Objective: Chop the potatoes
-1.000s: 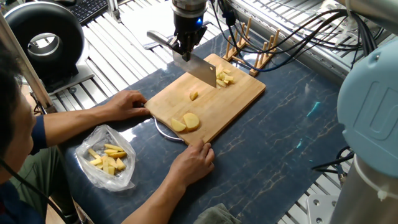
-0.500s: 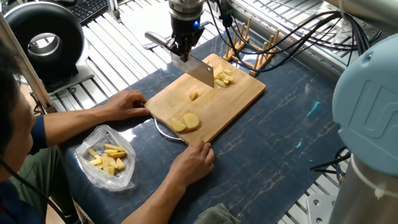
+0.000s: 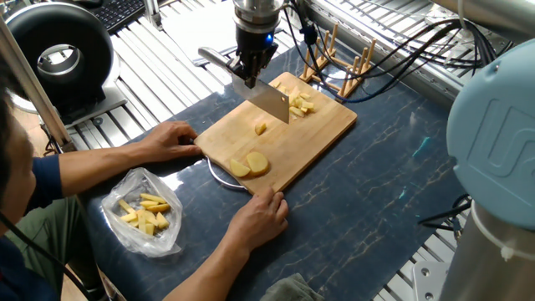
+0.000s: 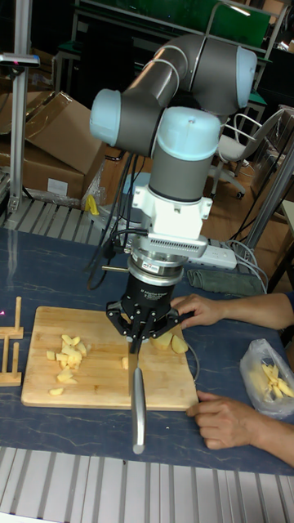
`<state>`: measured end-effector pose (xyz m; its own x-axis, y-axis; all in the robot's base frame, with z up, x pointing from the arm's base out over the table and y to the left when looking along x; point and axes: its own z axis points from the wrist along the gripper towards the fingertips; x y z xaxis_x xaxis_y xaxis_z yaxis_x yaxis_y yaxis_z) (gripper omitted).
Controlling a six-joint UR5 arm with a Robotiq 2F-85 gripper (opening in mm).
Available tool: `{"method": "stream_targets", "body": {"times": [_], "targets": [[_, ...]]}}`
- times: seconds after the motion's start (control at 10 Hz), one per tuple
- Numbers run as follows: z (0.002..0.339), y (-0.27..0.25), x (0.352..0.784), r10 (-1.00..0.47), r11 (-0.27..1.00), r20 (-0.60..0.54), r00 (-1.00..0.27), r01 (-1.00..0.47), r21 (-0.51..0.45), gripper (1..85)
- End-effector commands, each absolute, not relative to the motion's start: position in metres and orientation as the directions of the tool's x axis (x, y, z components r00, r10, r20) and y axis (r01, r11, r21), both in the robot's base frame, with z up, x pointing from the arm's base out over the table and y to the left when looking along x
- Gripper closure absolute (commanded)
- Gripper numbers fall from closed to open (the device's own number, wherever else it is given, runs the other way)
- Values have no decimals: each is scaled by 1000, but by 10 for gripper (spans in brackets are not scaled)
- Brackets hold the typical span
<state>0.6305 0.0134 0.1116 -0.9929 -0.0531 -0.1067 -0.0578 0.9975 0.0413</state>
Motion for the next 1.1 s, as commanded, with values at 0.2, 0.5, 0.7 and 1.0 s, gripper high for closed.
{"method": "stream_targets", "body": {"times": [0.2,0.5,0.7,1.0], "targets": [[102,6,618,-7,999,-101,-995,-11,38,847],[97,8,600,11,999,-97,-995,6,52,847],[99,12,591,22,998,-95,-995,17,59,847],[90,9,587,10,999,-122,-993,4,44,847]]}}
